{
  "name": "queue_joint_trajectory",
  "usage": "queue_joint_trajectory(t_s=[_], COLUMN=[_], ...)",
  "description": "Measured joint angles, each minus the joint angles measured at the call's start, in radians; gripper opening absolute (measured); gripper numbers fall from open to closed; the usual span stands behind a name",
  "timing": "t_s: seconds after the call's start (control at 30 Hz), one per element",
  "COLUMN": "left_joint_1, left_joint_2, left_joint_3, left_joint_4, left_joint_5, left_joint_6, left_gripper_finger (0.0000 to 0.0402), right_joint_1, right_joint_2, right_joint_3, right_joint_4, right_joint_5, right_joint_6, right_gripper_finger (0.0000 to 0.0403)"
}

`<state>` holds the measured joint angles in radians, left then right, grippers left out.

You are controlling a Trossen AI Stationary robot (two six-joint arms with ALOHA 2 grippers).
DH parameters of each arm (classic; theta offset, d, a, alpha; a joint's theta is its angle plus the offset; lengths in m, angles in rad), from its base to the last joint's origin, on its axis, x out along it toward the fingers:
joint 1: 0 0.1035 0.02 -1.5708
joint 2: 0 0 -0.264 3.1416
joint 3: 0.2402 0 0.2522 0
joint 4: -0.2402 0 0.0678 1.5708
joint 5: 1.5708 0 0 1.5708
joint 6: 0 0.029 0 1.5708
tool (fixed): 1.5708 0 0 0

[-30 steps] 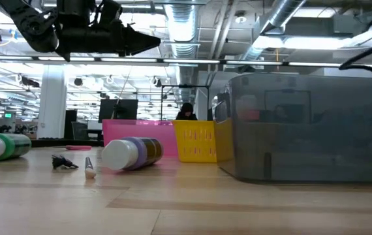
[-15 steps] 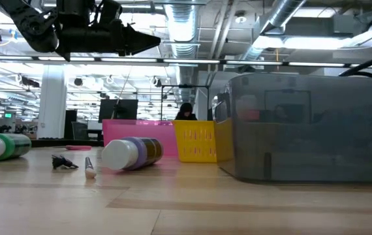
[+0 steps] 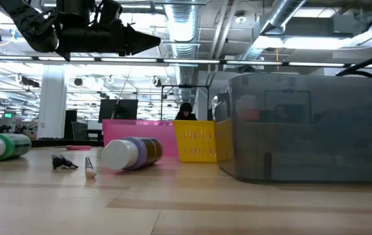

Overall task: Pick & Place Paint Supplies
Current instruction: Put the blush brush into the red bin

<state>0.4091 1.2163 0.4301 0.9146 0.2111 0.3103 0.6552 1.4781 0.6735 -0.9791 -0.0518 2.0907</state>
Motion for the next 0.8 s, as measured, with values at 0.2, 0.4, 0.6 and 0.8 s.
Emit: queue_joint_trajectory(t_s=[0.2, 0.4, 0.6, 0.8], left_joint_1=[0.000, 0.000, 0.015, 0.030], left_joint_2=[0.000, 0.000, 0.000, 0.000], left_joint_3=[0.000, 0.000, 0.001, 0.001], left_joint_4=[0.000, 0.000, -0.012, -0.026], left_joint_5=[0.000, 0.000, 0.001, 0.000], left_joint_6=[0.000, 0.000, 0.000, 0.000], left_gripper_finger=[0.0204, 0.0204, 0.0204, 0.0204], right_joint_1=[0.000, -0.003, 0.013, 0.014], right_joint_2=[-0.018, -0.107, -0.170, -0.212], right_joint_3=[0.000, 0.000, 0.042, 0.142], right_joint_4=[0.000, -0.024, -0.109, -0.306], right_joint_5=[0.004, 0.014, 0.108, 0.192], right_joint_6=[-0.020, -0.009, -0.006, 0.000], right_gripper_finger=[0.0004, 0.0002, 0.0001, 0.0001])
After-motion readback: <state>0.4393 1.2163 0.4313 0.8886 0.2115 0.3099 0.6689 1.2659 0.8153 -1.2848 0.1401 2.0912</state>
